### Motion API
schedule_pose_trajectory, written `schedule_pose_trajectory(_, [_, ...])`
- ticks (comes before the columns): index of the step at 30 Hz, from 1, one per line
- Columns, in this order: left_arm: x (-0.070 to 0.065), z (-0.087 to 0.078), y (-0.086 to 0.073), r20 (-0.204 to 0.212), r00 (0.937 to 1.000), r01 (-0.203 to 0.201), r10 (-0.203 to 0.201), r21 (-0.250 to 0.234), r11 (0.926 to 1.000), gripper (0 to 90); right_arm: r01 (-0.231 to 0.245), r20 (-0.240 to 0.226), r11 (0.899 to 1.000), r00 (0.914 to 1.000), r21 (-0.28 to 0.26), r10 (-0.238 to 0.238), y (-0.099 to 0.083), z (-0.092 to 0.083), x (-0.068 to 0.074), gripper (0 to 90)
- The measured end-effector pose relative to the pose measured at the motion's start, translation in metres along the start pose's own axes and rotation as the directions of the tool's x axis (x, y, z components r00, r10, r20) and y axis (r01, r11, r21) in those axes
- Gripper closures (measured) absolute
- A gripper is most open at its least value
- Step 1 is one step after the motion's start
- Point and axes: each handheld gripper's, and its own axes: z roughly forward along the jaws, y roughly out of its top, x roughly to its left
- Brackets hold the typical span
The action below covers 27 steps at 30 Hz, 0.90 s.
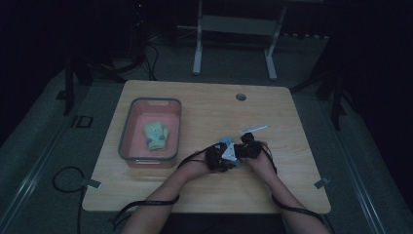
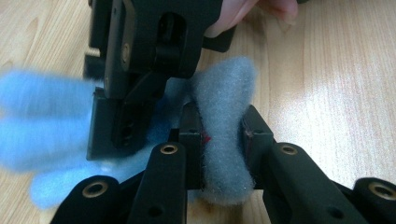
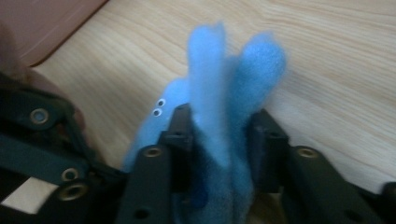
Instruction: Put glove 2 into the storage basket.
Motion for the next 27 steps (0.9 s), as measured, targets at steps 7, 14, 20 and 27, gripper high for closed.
schedule_pose_trajectory(7, [0.002,-0.003,-0.001,0.015,0.9989,0.045,-0.045,-0.006,0.999,75.5,0.046,-0.01,0.999,0.9989,0.022,-0.046,0.004,-0.001,0.003,74.7])
schedule_pose_trajectory(14, [0.004,-0.016,0.005,-0.002,0.9994,0.033,-0.033,0.023,0.9992,75.6,0.061,-0.012,0.998,0.9981,-0.022,-0.061,0.011,-0.009,0.007,75.8])
schedule_pose_trajectory(20, [0.007,-0.035,0.01,-0.021,0.9996,0.02,-0.019,0.022,0.9996,75.7,0.072,-0.029,0.996,0.9969,-0.061,-0.074,0.022,-0.018,0.016,76.0])
schedule_pose_trajectory(27, [0.012,-0.056,0.018,-0.03,0.9995,0.004,-0.003,0.028,0.9996,75.7,0.087,-0.037,0.992,0.9951,-0.089,-0.091,0.036,-0.028,0.025,76.1])
